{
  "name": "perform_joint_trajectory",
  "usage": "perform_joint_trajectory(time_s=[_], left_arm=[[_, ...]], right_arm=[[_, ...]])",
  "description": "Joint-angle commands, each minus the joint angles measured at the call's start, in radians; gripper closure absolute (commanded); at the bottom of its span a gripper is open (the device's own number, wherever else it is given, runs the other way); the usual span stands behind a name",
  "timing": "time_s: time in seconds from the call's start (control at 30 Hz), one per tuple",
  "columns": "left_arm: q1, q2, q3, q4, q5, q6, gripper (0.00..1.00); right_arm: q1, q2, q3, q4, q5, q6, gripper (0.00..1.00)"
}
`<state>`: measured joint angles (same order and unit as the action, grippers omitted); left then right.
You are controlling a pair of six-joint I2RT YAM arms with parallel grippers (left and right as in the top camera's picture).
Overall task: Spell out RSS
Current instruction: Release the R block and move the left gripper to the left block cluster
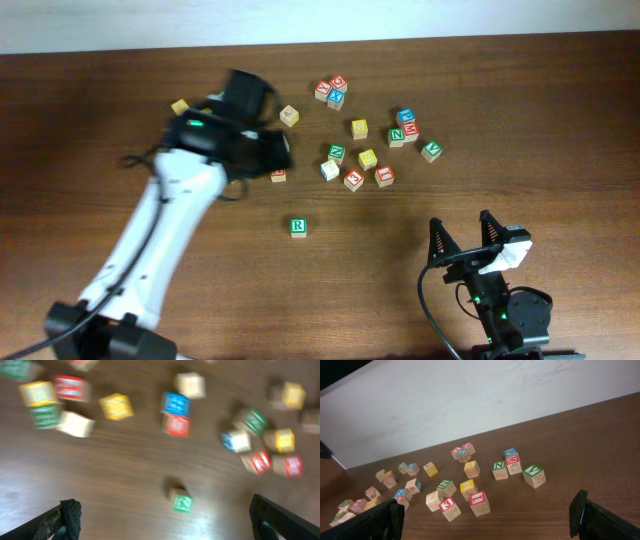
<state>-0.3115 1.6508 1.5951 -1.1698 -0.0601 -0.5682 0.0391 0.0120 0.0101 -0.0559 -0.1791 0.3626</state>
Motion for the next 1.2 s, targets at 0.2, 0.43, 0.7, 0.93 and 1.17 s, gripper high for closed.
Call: perform_joint_trajectory(time_s=[0.2,0.43,0.7,0.93,1.17], left_arm=[[0.354,0.023,0.003,-0.050,0.108,-0.004,0.01],[0.357,0.074,0.003,-0.012,0.157,-0.007,0.01],[0.468,0.145,0.003,0.166,0.081,-0.007,0.01],[0.570,0.212,0.003,0.176,0.028,-0.007,0.01],[0.594,0.267,0.003,0.171,0.026,0.020,0.01]], right_arm=[[0.006,-0.003,-0.005,-0.005,-0.016,0.002,0.02],[0.006,-0.003,-0.005,-0.005,-0.016,0.002,0.02],[0.006,-0.003,-0.005,-0.005,-0.016,0.002,0.02],[0.006,-0.003,-0.005,-0.005,-0.016,0.002,0.02],[0.006,-0.003,-0.005,-0.005,-0.016,0.002,0.02]])
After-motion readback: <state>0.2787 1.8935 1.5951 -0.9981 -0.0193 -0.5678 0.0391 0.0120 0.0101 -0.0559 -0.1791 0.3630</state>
